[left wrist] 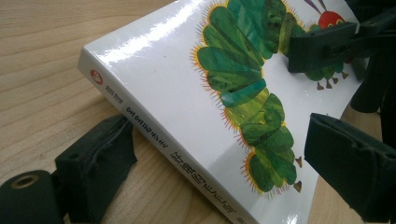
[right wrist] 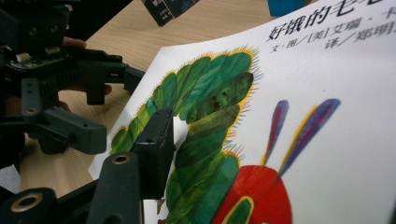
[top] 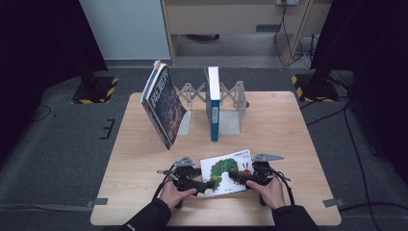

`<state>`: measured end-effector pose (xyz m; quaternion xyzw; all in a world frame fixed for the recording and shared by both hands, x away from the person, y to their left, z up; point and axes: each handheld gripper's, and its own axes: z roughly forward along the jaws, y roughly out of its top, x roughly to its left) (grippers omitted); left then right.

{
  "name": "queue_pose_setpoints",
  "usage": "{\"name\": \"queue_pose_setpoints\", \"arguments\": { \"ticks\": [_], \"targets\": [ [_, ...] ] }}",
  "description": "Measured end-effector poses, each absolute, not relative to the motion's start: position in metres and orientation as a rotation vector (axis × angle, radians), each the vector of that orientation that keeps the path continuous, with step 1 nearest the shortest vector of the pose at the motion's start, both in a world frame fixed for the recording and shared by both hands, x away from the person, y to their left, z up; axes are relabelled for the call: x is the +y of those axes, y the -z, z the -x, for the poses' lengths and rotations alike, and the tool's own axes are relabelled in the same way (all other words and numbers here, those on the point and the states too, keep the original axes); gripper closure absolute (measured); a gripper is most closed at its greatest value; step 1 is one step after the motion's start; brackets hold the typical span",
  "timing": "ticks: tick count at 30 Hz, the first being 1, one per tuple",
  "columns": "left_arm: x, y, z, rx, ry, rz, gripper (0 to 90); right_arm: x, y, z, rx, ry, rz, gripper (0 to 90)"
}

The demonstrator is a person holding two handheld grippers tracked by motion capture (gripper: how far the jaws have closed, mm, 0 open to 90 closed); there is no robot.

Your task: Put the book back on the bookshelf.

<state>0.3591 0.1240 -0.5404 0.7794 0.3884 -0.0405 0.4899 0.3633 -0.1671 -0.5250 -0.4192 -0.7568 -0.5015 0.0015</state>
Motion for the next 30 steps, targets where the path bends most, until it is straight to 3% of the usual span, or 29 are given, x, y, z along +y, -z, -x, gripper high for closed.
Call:
{"name": "queue_pose_setpoints", "arguments": {
  "ticks": [30],
  "targets": [
    [0.128,0.540,-0.361,0.945,0.108,-1.891,9.6,-0.155,0.527,-0.363,-2.373,1.664,1.194,52.4]
  ]
}}
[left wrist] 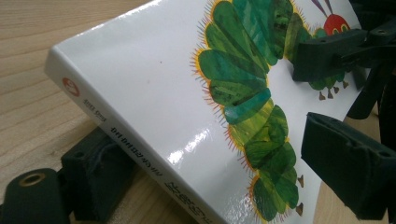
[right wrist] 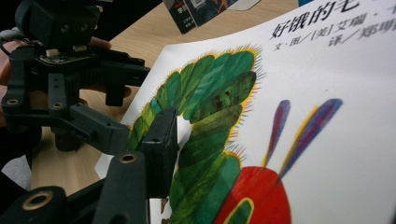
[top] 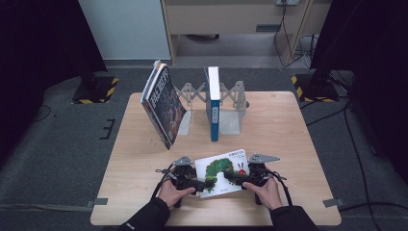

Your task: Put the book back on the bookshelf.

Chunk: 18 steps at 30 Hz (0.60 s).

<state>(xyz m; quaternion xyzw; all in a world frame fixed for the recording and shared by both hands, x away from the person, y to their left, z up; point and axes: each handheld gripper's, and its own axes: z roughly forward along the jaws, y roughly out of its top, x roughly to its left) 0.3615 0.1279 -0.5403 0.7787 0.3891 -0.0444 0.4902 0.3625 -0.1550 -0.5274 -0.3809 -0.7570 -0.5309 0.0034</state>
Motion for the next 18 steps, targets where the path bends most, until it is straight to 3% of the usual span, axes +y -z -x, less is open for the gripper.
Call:
{"name": "queue_pose_setpoints", "arguments": {
  "ticks": [18],
  "targets": [
    [0.1298,0.5403,-0.3635,0.947,0.095,-1.893,12.4,-0.1486,0.5270,-0.3615,-2.356,1.692,1.163,52.9]
  ]
}}
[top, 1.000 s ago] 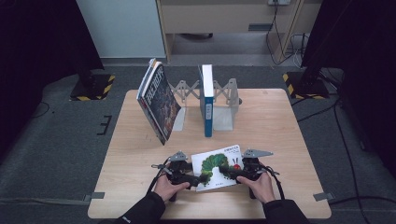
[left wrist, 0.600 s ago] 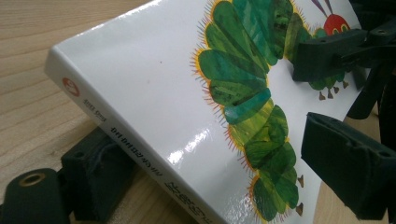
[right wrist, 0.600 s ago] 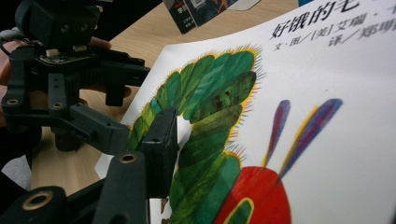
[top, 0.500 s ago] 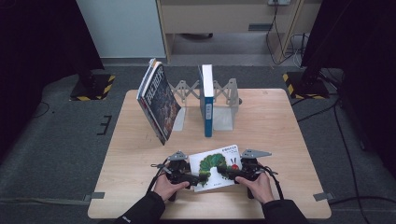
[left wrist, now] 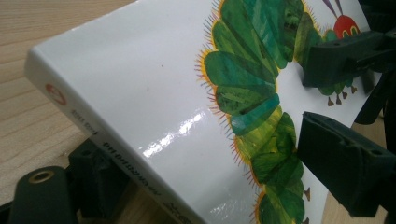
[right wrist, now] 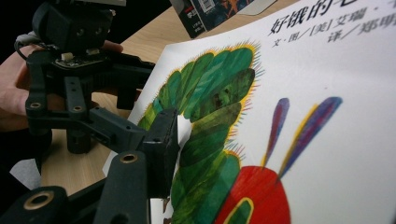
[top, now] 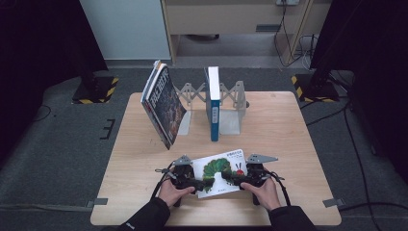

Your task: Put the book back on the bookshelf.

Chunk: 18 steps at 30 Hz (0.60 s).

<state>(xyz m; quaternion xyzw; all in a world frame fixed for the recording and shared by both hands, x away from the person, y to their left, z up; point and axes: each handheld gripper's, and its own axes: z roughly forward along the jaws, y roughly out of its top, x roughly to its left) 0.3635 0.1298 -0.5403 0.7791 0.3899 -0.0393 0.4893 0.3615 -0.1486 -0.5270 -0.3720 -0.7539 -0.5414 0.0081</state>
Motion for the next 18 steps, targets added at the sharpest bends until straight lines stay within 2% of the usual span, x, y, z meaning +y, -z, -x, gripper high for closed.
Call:
{"name": "queue_pose_setpoints", "arguments": {
  "ticks": [6,11,18],
  "targets": [
    [0.1309,0.5409,-0.3642,0.952,0.104,-1.881,14.0,-0.1478,0.5254,-0.3611,-2.364,1.671,1.179,49.6],
    [0.1303,0.5413,-0.3641,0.951,0.118,-1.877,17.0,-0.1497,0.5181,-0.3600,-2.423,1.642,1.242,32.3],
    [0.1303,0.5411,-0.3636,0.949,0.116,-1.885,22.2,-0.1543,0.5169,-0.3597,-2.474,1.652,1.343,33.0]
  ]
}}
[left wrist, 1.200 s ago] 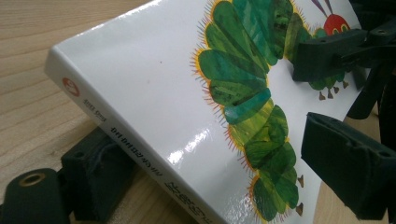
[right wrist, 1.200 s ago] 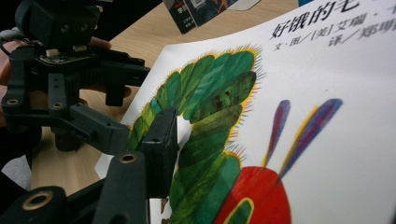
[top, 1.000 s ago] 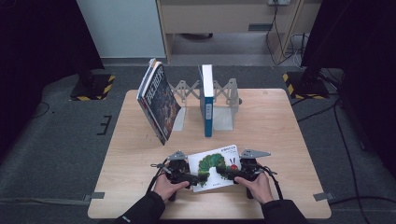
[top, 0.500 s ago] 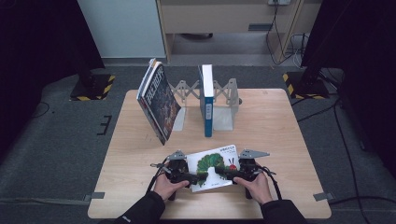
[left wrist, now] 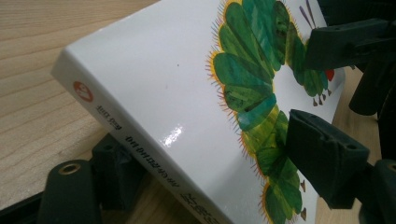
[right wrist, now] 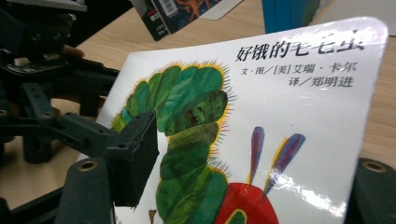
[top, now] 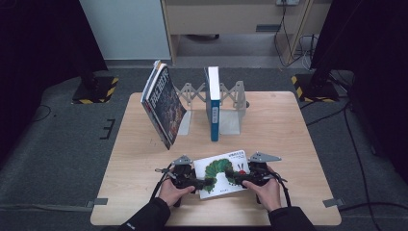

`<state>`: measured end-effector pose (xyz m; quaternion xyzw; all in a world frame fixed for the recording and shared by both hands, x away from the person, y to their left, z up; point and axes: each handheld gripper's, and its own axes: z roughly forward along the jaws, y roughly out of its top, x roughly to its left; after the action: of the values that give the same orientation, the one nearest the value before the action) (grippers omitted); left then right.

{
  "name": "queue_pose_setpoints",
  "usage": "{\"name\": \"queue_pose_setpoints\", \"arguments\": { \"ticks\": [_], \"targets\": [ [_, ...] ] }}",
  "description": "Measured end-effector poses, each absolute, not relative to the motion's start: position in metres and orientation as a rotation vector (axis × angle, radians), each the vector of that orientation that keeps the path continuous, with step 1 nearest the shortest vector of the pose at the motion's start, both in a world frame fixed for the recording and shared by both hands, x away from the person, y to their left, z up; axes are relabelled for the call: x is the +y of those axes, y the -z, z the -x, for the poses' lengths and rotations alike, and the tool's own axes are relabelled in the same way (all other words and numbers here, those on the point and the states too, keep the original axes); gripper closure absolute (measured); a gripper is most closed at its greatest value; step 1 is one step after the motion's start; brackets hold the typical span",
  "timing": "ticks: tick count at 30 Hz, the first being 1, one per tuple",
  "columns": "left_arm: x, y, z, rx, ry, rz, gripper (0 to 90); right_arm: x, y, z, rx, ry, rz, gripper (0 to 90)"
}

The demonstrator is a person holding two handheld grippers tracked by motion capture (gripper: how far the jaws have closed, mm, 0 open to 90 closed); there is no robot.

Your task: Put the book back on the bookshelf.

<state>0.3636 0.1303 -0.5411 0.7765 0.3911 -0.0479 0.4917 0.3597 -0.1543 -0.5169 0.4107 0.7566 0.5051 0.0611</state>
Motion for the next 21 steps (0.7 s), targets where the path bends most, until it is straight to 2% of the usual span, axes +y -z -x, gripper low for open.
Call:
{"name": "queue_pose_setpoints", "arguments": {
  "ticks": [11,21],
  "targets": [
    [0.132,0.537,-0.362,0.979,0.138,-1.867,25.7,-0.154,0.519,-0.360,2.287,-1.485,-1.214,34.7],
    [0.136,0.530,-0.361,0.972,0.137,-1.796,36.9,-0.160,0.516,-0.361,2.255,-1.548,-1.259,34.8]
  ]
}}
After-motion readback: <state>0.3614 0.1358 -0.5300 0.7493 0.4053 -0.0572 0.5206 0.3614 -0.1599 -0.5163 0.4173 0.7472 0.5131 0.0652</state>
